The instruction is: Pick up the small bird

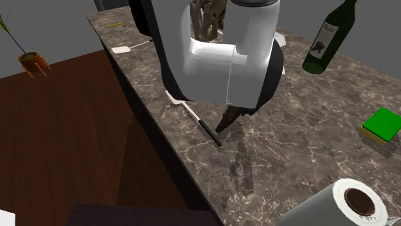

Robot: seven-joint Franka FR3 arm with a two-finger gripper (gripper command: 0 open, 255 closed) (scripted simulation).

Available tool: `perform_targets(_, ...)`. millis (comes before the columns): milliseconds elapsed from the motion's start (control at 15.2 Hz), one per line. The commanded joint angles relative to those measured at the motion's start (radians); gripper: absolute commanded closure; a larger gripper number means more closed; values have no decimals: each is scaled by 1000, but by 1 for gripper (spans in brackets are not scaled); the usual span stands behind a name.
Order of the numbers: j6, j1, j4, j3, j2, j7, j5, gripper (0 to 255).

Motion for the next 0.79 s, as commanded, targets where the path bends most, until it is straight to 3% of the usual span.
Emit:
perform_targets(0, -25, 0, -3, 2, -28, 0, 2, 255)
perform_targets(726, -144, -9, -7, 15, -152, -18, 19, 255)
